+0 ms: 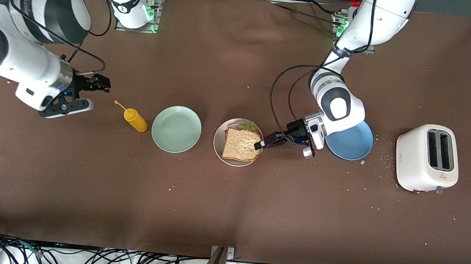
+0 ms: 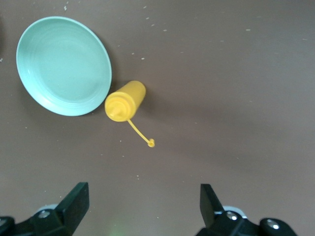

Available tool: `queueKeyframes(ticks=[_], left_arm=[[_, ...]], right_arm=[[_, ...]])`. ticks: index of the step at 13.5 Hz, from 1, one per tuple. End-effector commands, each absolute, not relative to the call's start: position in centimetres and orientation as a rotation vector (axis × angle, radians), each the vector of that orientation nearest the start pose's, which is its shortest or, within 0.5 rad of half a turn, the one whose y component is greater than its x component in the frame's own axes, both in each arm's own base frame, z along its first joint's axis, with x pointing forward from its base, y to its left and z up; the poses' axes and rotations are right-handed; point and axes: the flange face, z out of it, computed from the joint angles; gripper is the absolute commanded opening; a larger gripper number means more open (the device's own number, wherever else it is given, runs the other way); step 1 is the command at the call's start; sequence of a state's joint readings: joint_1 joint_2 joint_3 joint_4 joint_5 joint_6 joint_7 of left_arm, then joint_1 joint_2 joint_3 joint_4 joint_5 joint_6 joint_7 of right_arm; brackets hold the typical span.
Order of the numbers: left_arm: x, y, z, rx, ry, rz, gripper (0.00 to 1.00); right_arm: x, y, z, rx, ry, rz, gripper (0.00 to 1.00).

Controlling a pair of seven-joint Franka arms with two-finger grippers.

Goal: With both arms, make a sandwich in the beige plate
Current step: 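Lower bread onto the lettuce with the left gripper while the right gripper retracts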

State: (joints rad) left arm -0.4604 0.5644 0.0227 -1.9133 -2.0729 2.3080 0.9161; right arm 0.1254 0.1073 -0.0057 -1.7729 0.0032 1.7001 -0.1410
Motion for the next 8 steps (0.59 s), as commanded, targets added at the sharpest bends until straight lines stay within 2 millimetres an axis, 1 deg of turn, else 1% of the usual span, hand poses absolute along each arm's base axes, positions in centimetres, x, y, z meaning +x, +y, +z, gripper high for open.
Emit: queueKeyframes(ticks=[1,2,3,4,6,7,8], left_arm=[[55.4,-28.3,19.8,1.862,0.382,0.297,0.0],[55.2,-28.2,19.4,1.867,0.385,0.293,0.0],[54.9,-28.1,19.2,1.872,0.386,0.289,0.0],[54.7,-28.4,19.1,1.876,0.377,0.286,0.0],[53.9,-28.3,18.2,1.899,0.353,0.292,0.0],[53.4,-28.4,17.4,1.913,0.341,0.29,0.0],[53.1,-28.7,17.1,1.912,0.341,0.29,0.0]], right_arm=[[54.0,2.1,54.1,-3.138,-0.266,0.098,1.0],[54.0,0.1,55.4,-3.142,-0.152,0.047,1.0],[53.9,-0.9,57.3,-3.151,-0.046,0.003,1.0],[53.7,-1.3,58.1,-3.155,0.0,0.001,1.0],[53.4,-2.0,59.5,-3.156,0.025,0.032,1.0],[53.4,-1.8,60.2,-3.155,0.018,0.034,1.0],[53.3,-1.7,60.3,-3.162,0.006,0.064,1.0]])
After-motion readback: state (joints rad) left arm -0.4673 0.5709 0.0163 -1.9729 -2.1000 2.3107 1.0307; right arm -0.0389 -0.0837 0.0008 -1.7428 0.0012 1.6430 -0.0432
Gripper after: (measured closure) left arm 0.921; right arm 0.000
